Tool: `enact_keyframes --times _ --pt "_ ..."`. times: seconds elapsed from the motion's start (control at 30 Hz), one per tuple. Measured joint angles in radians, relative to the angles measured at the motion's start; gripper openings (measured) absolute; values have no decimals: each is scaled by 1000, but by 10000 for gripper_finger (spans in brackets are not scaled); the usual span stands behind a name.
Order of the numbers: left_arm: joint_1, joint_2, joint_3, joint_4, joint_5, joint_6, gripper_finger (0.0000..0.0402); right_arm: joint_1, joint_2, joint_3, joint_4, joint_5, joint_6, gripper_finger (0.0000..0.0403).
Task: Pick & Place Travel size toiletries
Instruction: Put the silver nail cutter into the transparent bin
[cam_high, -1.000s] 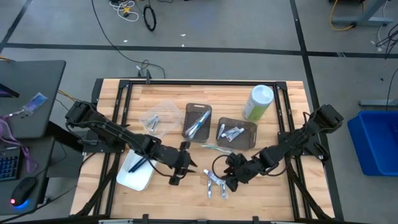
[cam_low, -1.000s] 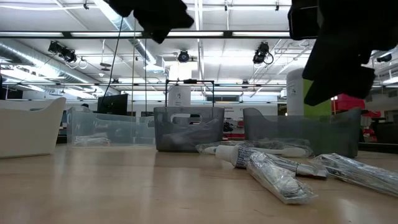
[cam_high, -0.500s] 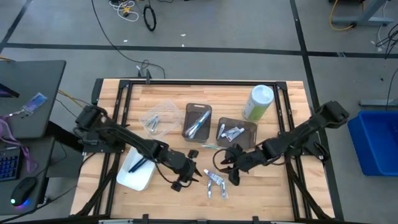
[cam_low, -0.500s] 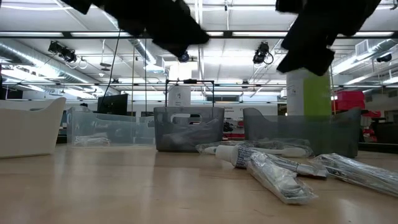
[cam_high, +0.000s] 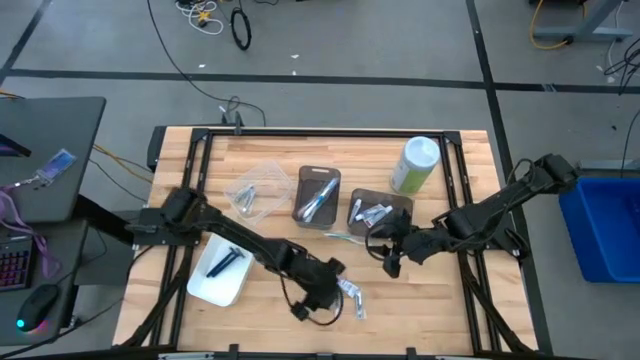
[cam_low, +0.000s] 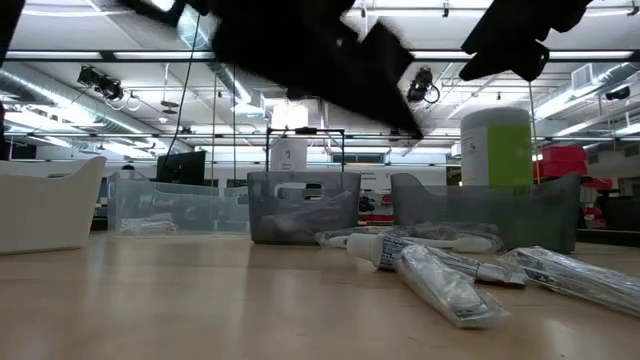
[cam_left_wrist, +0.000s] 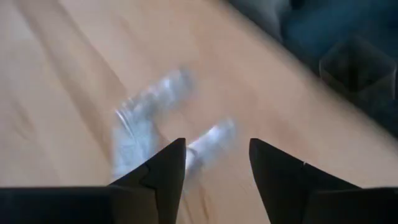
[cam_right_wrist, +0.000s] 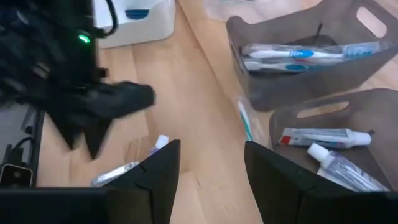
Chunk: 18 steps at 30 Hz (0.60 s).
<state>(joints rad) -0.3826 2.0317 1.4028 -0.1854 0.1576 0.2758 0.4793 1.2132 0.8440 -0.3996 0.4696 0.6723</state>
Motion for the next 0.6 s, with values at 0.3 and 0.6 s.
enact_keyframes --times 0.3,0.6 --pt "-9 205 245 -198 -77 251 197 -1 13 0 -5 0 -3 190" --pt "-20 237 258 -262 -171 321 191 -1 13 0 -1 -1 0 192"
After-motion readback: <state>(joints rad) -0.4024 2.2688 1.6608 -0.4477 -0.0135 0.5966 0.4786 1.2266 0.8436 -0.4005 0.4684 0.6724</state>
